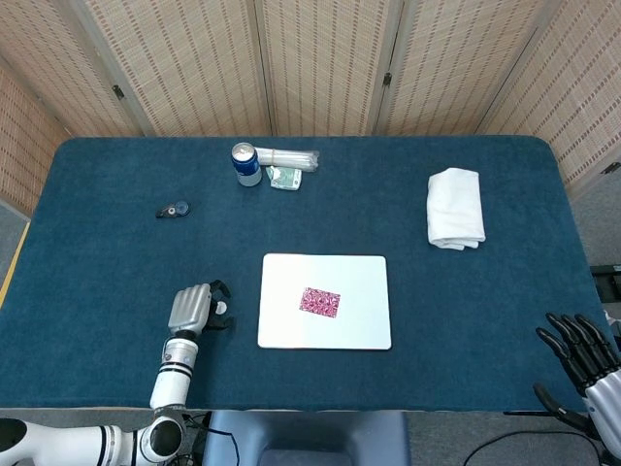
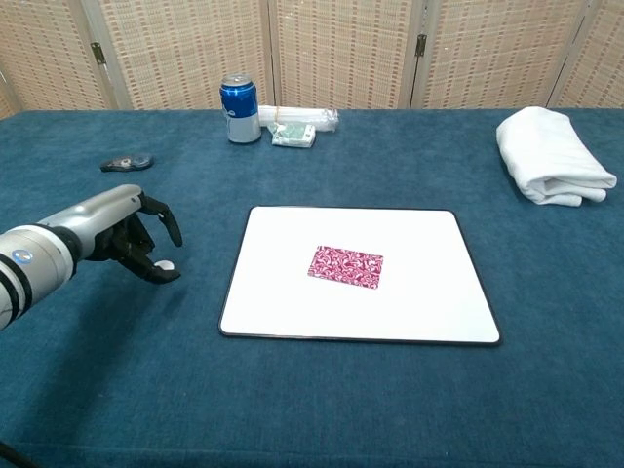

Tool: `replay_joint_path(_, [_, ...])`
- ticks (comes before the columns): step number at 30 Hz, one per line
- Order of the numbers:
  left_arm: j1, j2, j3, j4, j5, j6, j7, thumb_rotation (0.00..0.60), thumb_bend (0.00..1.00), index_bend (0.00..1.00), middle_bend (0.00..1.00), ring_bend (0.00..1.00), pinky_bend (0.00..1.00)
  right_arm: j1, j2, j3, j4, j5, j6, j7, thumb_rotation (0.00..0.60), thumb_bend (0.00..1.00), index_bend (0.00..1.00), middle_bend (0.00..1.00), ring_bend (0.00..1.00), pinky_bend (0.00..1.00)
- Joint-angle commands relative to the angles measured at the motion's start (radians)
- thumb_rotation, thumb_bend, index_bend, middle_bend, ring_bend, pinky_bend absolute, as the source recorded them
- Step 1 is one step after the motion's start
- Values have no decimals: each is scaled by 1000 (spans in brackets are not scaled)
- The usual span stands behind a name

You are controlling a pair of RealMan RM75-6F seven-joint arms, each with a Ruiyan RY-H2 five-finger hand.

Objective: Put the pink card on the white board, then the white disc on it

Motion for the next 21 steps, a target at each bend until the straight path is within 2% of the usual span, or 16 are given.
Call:
replay_joint_path(1, [11,-2,-11,32,-6,-30,-19,600,281,472,1000,1000,1000,2,1,0,-2,2,-5,-2,600,256,0,0,0,0])
replay_joint_path(11, [26,10,-36,87,-26,-108,-47,600,281,478,1000,1000,1000,9,2,2,-19,14,-27,-19,600,255,0,0,0,0])
replay_joint_path(21, [40,14,-39,87,-14,-124,-55,600,280,484,1000,1000,1000,11,2,1,-25,14,-33,-27,600,255,0,0,0,0])
